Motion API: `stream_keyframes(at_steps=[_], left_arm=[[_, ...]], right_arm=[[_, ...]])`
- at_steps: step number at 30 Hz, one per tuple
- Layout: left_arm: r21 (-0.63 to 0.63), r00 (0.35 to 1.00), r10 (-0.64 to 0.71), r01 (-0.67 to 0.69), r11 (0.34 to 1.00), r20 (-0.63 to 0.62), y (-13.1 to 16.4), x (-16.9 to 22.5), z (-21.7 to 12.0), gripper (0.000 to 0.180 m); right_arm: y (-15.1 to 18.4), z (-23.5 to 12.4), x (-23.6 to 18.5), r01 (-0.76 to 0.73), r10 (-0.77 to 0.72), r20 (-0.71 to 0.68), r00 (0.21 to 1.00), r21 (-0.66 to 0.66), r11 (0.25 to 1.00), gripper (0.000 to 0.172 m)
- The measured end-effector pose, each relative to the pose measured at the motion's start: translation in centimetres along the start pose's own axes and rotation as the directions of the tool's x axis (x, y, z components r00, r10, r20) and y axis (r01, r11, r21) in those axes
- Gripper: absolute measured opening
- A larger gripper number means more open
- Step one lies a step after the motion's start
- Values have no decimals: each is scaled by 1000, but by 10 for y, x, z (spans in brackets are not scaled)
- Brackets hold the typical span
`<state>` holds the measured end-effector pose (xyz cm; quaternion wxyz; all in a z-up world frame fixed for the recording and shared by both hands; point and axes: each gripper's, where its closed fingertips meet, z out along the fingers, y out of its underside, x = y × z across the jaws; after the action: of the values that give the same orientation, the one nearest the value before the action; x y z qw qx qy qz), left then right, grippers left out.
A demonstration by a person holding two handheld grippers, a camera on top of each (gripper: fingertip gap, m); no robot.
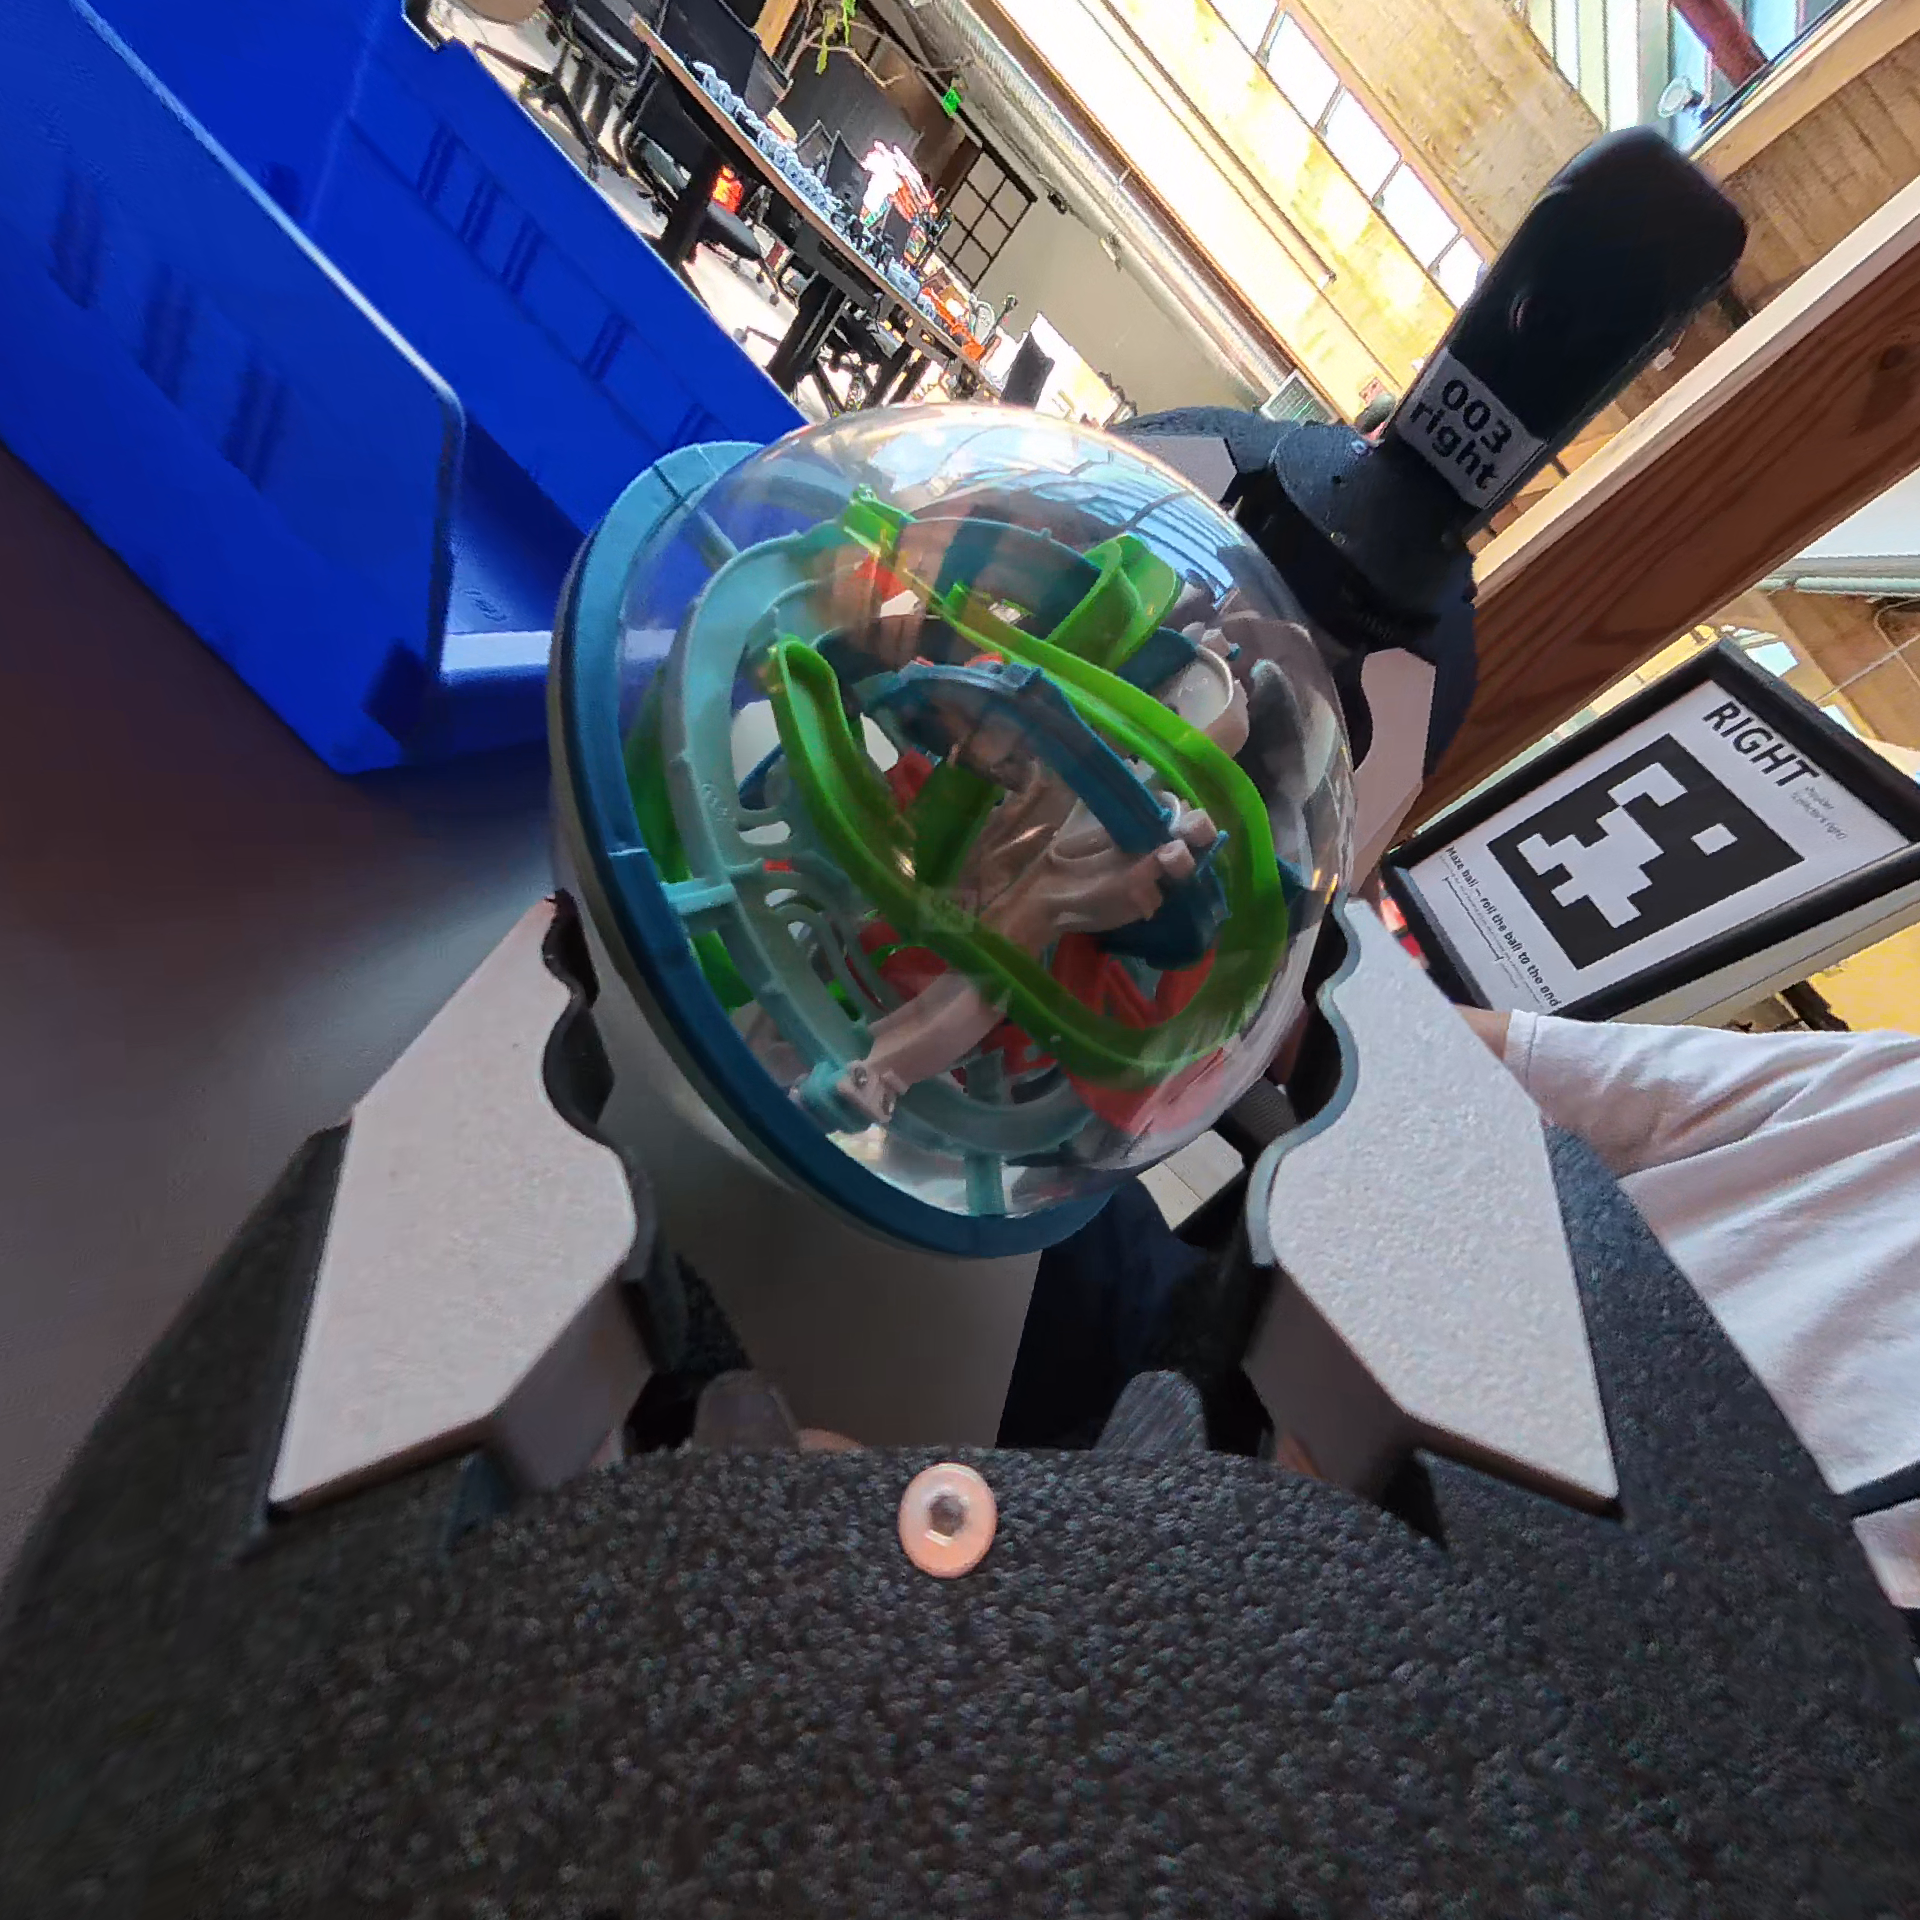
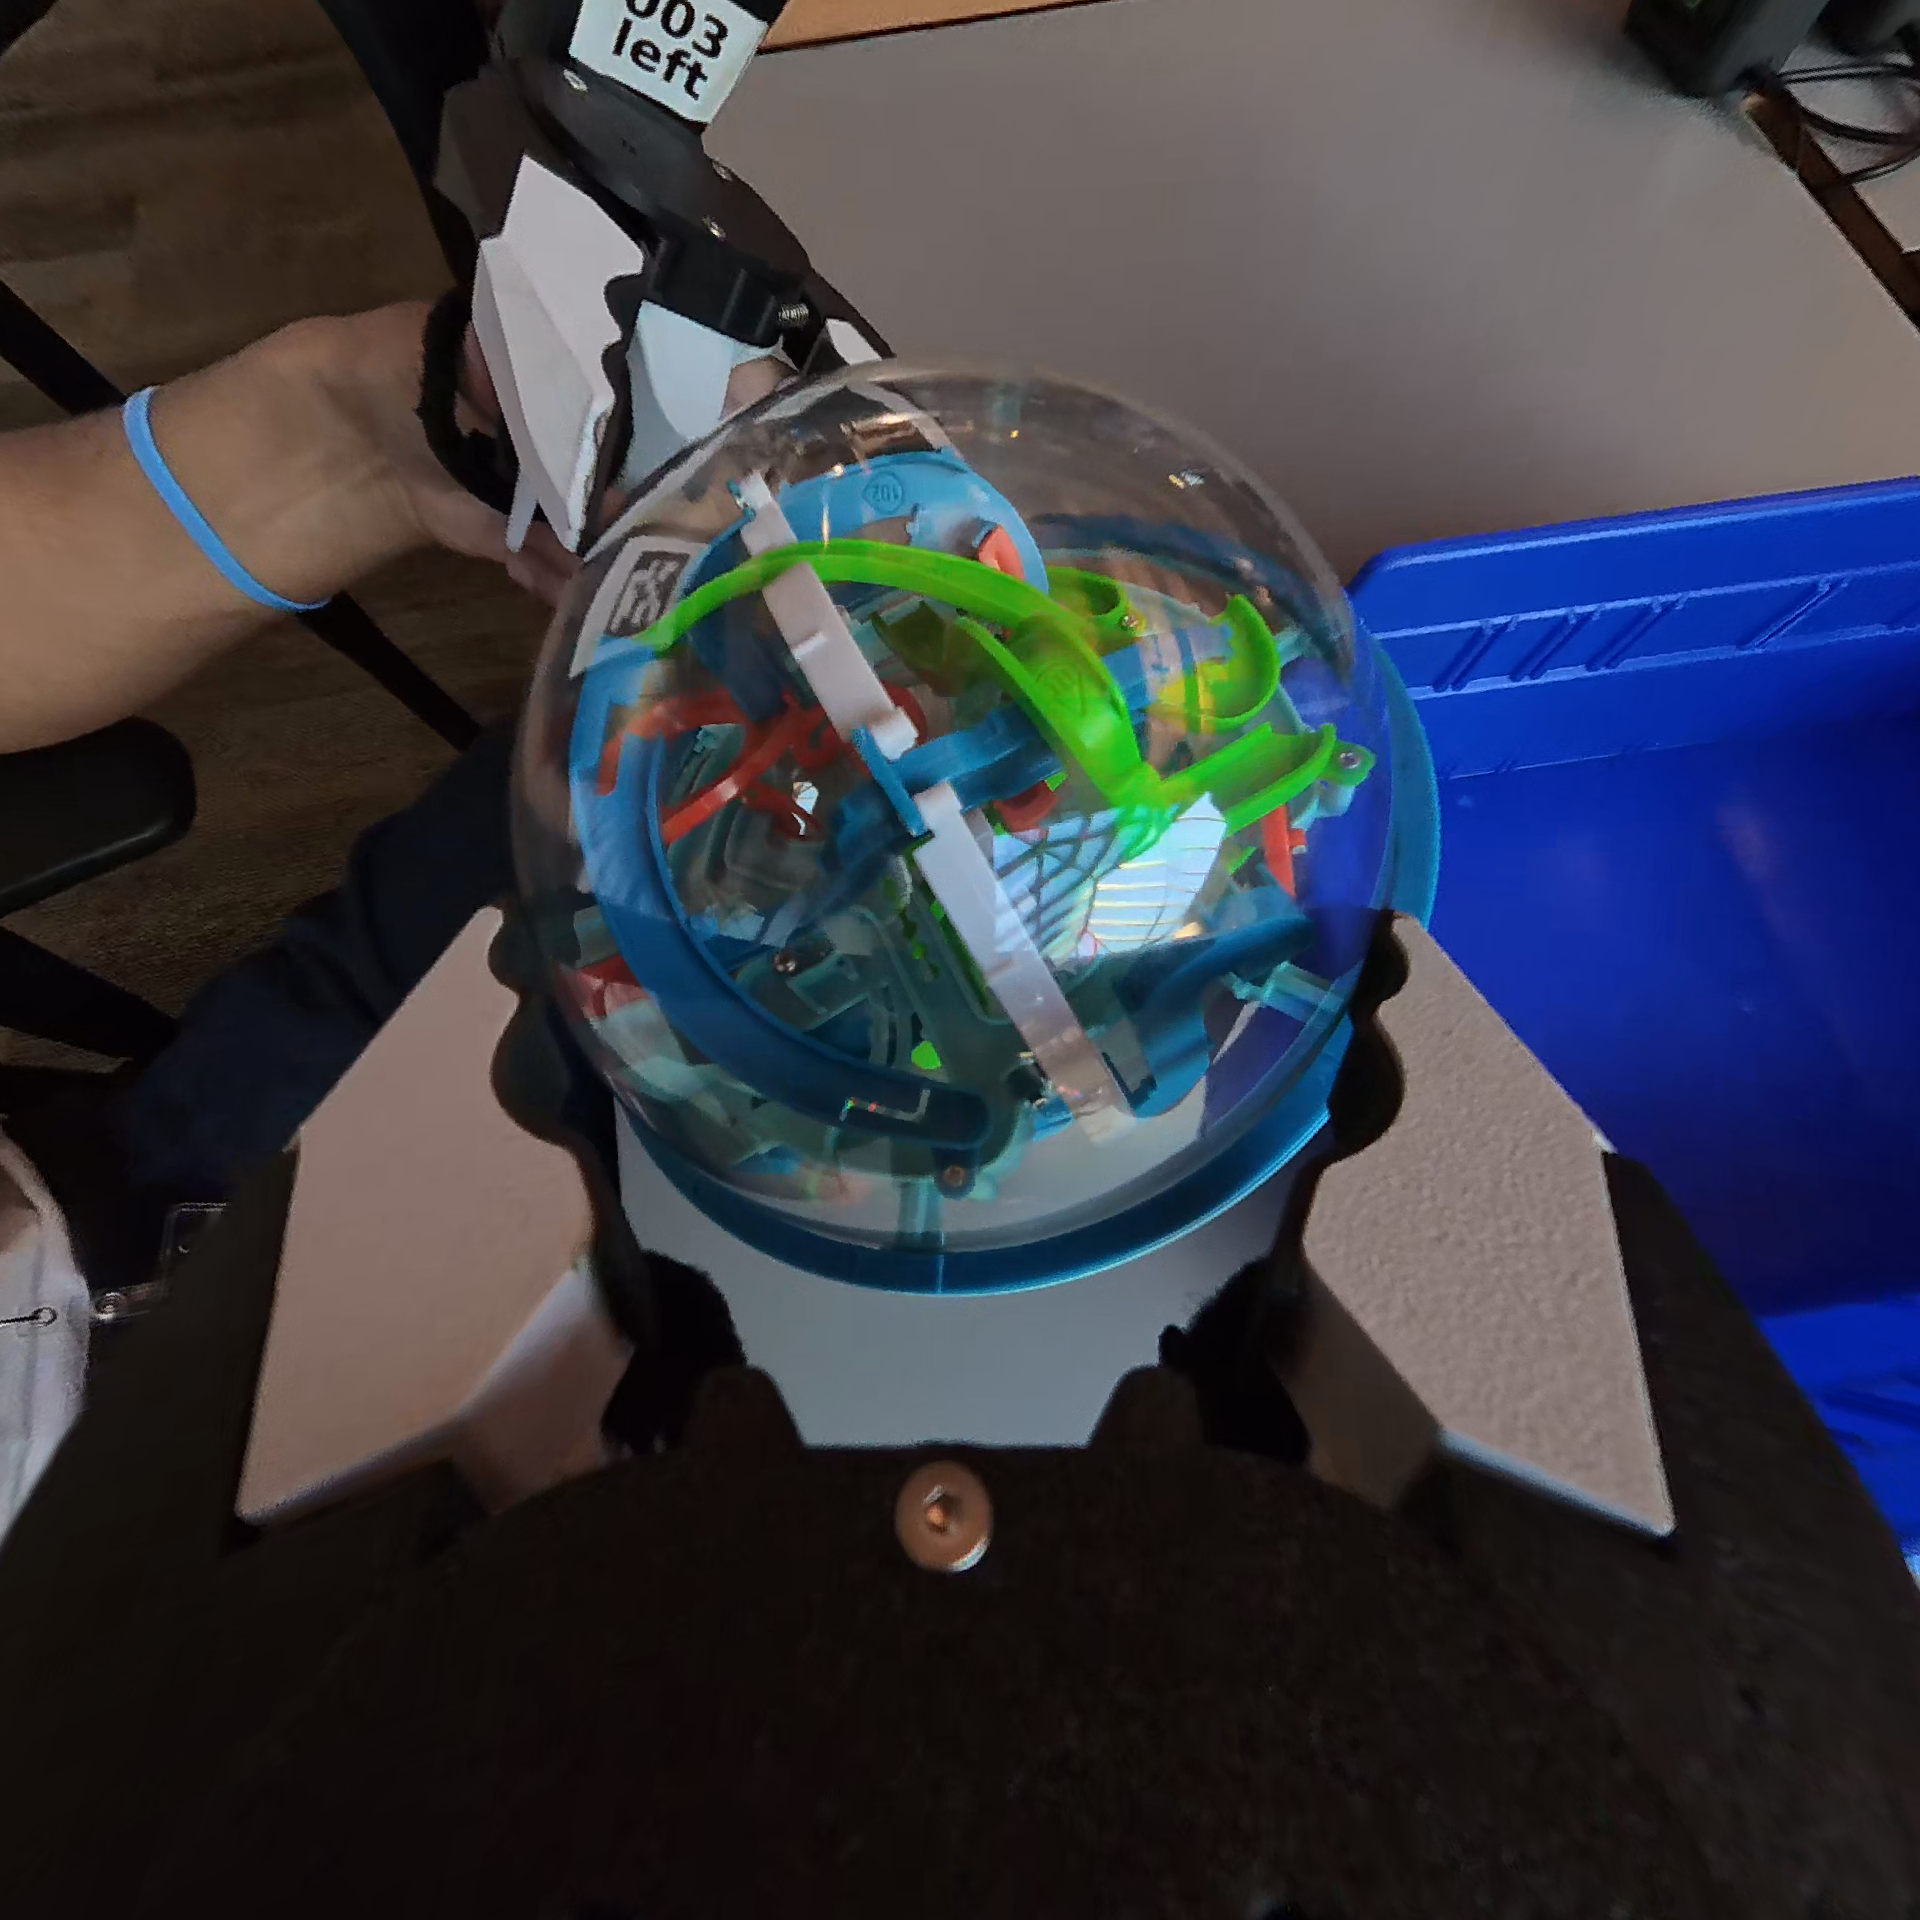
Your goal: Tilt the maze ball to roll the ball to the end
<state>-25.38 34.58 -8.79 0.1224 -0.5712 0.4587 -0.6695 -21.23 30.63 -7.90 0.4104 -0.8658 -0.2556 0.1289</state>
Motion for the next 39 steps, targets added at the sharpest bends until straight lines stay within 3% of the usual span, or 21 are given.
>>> stream_keyframes(at_steps=[39], left_arm=[[-56,992,86,-81,995,91,-8,11,24,130]], right_arm=[[24,-18,6,-76,75,12,997,104,992,148]])
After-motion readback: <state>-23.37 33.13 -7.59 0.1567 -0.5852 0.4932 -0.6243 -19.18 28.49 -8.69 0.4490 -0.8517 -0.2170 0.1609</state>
